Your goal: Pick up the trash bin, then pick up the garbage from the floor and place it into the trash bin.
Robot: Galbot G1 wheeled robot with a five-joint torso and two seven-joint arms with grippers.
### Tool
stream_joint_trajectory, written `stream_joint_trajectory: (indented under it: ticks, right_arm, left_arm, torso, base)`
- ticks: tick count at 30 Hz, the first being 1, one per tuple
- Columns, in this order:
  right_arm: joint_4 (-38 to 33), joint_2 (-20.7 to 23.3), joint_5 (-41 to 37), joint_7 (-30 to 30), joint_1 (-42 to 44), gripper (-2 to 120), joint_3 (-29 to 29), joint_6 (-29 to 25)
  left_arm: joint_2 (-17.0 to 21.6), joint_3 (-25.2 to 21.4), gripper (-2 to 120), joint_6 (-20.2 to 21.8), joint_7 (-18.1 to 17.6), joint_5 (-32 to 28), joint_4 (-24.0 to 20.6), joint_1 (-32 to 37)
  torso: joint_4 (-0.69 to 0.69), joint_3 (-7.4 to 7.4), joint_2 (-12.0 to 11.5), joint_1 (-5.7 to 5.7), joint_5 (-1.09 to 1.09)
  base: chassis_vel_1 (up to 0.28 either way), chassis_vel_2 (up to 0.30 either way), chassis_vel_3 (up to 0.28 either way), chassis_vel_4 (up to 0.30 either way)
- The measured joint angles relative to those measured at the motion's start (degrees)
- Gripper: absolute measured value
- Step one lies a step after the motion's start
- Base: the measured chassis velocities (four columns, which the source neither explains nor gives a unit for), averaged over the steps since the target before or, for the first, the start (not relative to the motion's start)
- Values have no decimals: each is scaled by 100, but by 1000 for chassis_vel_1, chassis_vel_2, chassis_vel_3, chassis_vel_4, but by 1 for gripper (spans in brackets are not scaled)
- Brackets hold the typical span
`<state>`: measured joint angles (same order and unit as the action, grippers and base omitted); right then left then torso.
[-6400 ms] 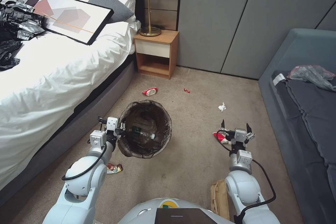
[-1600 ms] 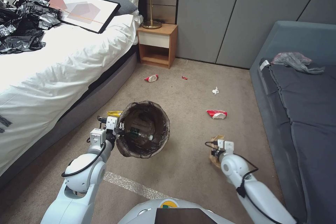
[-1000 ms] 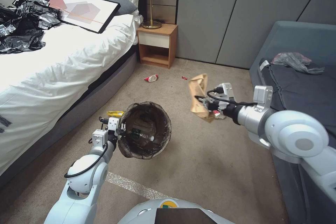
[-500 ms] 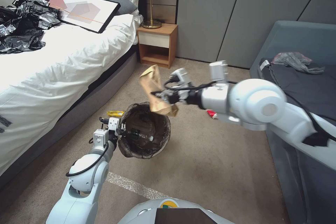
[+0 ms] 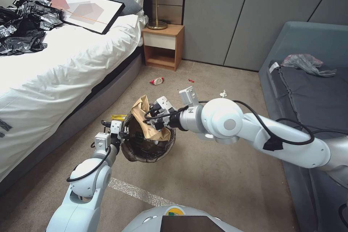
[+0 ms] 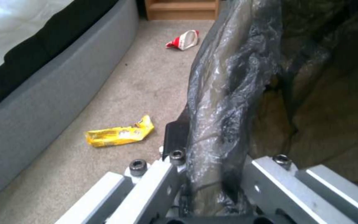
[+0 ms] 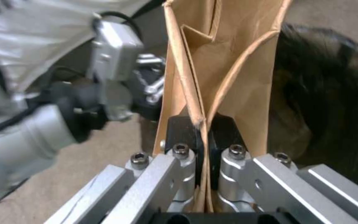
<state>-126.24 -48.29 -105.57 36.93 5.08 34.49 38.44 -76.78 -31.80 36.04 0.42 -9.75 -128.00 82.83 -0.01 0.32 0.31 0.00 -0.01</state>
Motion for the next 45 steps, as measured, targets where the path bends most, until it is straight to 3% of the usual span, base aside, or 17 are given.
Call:
stream_joint_trajectory:
  ticks: [17, 30, 32, 35, 45]
  right_arm:
    - [727, -311, 479, 48, 468, 1, 110, -147]
    - [971, -418, 623, 83, 645, 49, 38, -359]
    - [973, -423, 623, 90, 645, 52, 37, -362]
    - [993, -462, 615, 138, 630, 68, 22, -375]
    - [987, -496, 493, 210, 592, 98, 10, -371]
  left_arm:
    - [-29, -89, 2, 5, 0, -42, 6, -8]
    - [-2, -127, 2, 0, 3, -82, 80, -48]
    - [-3, -127, 2, -1, 3, -83, 85, -54]
    - [-2, -128, 2, 0, 3, -87, 104, -73]
    - [-9, -130, 2, -3, 3, -94, 114, -80]
  torso:
    - [0, 0, 0, 0, 0]
    - [-1, 0, 0, 0, 0]
    - [-1, 0, 0, 0, 0]
    - [0, 0, 0, 0, 0]
    - [0, 0, 0, 0, 1]
  base:
    - [0, 0, 0, 0]
    - [0, 0, 0, 0]
    - [0, 0, 0, 0]
    - [0, 0, 0, 0]
    - [0, 0, 0, 0]
